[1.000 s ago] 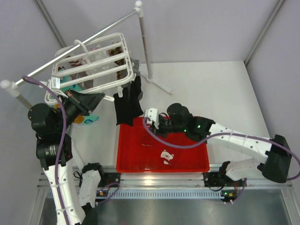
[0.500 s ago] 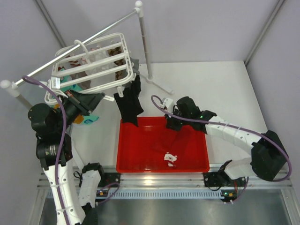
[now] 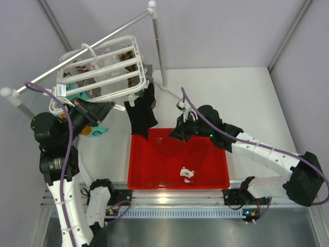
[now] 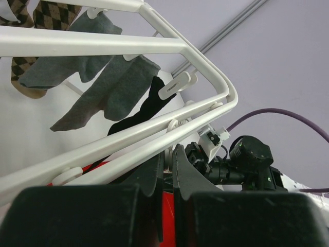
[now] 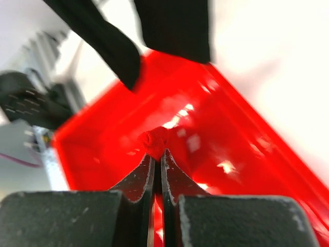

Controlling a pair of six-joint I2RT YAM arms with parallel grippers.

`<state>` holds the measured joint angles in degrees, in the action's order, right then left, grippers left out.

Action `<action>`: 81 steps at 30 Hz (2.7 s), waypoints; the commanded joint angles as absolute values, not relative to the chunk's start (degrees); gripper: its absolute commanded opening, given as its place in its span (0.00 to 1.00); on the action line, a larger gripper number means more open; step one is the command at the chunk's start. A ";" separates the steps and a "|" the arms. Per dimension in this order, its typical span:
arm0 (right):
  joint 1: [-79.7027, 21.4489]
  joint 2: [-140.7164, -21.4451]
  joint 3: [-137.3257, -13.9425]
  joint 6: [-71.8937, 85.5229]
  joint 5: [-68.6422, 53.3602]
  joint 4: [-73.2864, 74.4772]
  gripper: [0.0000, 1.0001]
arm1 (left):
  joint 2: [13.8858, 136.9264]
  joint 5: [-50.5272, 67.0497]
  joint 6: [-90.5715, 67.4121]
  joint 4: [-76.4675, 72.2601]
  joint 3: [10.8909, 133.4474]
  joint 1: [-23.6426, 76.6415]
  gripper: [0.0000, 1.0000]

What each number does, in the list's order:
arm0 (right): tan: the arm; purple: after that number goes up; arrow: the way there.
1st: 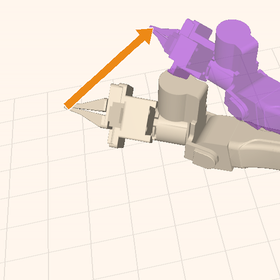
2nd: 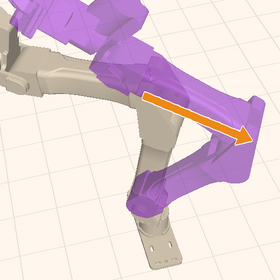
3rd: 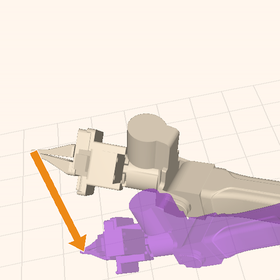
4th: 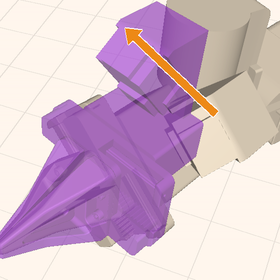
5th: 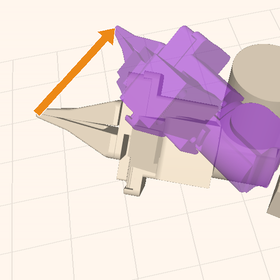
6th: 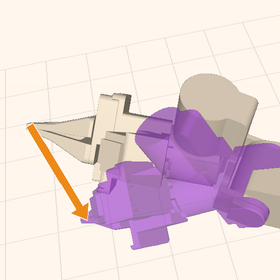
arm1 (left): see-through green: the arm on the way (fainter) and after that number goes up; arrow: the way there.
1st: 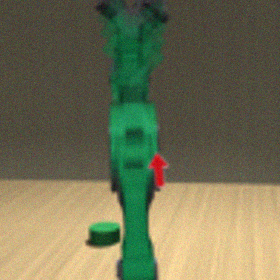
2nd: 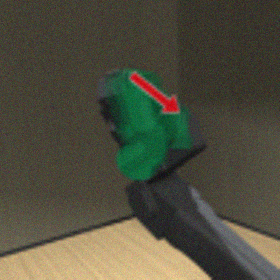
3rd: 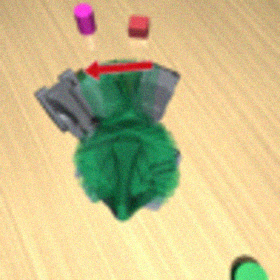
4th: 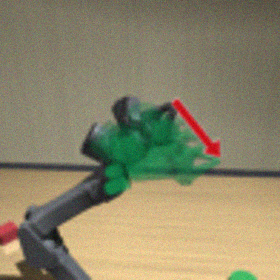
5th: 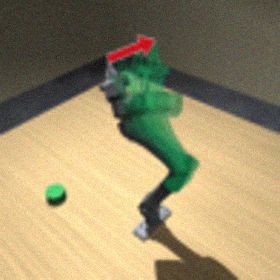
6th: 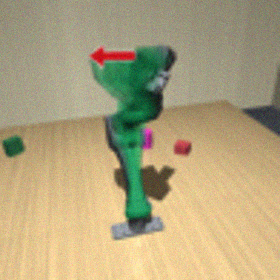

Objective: Clip the socks to the hanger
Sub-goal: Pick up the sock from the bin.

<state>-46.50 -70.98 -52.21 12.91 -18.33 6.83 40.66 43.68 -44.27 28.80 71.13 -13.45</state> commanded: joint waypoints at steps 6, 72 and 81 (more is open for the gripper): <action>-51.77 -73.21 -54.15 34.78 -15.30 -6.58 0.00 | 41.22 42.37 -43.07 29.35 73.04 -13.45 0.00; -54.76 -98.52 -58.53 -57.47 -30.24 14.76 0.60 | 40.96 42.19 -42.80 29.62 70.40 -13.45 0.00; -54.75 -101.08 -60.47 -58.45 -29.97 19.33 0.14 | 41.22 42.28 -42.54 29.79 70.84 -13.45 0.00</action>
